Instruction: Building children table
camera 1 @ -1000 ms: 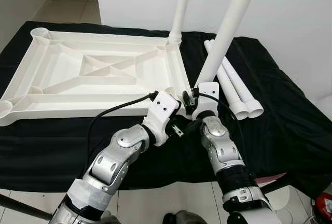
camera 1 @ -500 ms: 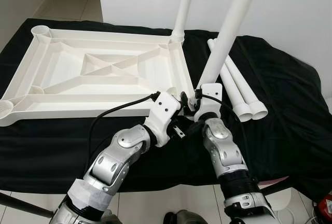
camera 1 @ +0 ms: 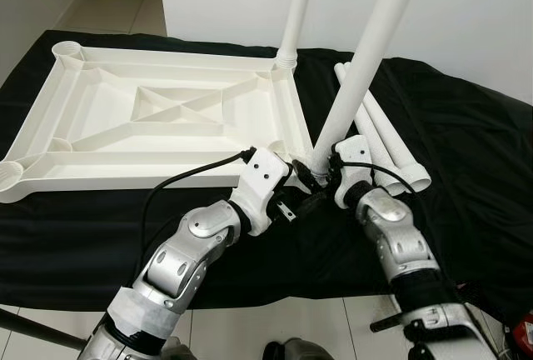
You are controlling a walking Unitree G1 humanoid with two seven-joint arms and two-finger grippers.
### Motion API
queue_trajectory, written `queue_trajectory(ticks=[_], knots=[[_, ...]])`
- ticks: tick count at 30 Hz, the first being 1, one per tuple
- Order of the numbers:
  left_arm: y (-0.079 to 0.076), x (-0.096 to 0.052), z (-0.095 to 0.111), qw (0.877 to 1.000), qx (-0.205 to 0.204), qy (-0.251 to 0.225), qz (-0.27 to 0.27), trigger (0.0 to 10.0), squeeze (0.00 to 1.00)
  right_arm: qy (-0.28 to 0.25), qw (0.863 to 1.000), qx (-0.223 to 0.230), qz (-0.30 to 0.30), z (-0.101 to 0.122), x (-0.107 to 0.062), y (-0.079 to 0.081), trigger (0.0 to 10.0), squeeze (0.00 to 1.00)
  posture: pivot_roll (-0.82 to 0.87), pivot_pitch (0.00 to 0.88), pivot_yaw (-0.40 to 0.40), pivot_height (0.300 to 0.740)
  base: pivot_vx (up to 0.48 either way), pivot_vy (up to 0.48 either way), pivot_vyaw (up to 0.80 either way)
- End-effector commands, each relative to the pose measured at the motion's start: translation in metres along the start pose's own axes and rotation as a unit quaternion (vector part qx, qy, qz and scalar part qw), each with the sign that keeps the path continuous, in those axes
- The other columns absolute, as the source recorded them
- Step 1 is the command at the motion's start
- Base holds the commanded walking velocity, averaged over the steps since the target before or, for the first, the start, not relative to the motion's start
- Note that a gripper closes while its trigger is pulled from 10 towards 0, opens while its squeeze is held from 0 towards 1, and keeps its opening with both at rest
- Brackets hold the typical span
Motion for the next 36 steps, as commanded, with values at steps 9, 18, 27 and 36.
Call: queue_trajectory(ticks=[9,18,27,36], knots=[[-0.008,0.002,0.001,0.999,0.004,0.005,-0.039,10.0,0.00,0.009,0.996,-0.016,0.090,-0.007,0.013,0.021,1.6,0.00,0.11,0.000,-0.086,0.740,0.000,0.000,0.00],[-0.008,0.000,0.000,0.999,0.003,0.006,-0.036,10.0,0.00,0.024,0.994,-0.003,0.110,-0.021,0.008,0.019,0.0,0.00,0.12,0.000,-0.092,0.740,0.000,0.000,0.00],[-0.010,0.000,-0.002,0.999,0.002,0.007,-0.041,10.0,0.00,0.029,0.998,0.011,0.052,-0.029,0.003,0.005,10.0,0.00,0.11,0.000,-0.091,0.740,0.000,0.000,0.00],[-0.013,0.000,-0.003,0.999,0.003,0.009,-0.047,10.0,0.00,0.031,0.997,0.033,-0.067,-0.028,0.001,-0.013,10.0,0.00,0.11,0.000,-0.091,0.740,0.000,0.000,0.00]])
Point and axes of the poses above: a point about 5 cm out from each wrist's last joint towards the gripper, its own x axis pointing out of the wrist towards the gripper, its own z axis along the axis of the wrist's last joint, y = z × x, the point moved 6 cm from there along x, pointing out of the wrist towards the gripper, and after that the axes turned 4 degrees about -x, right-handed, at the moved point
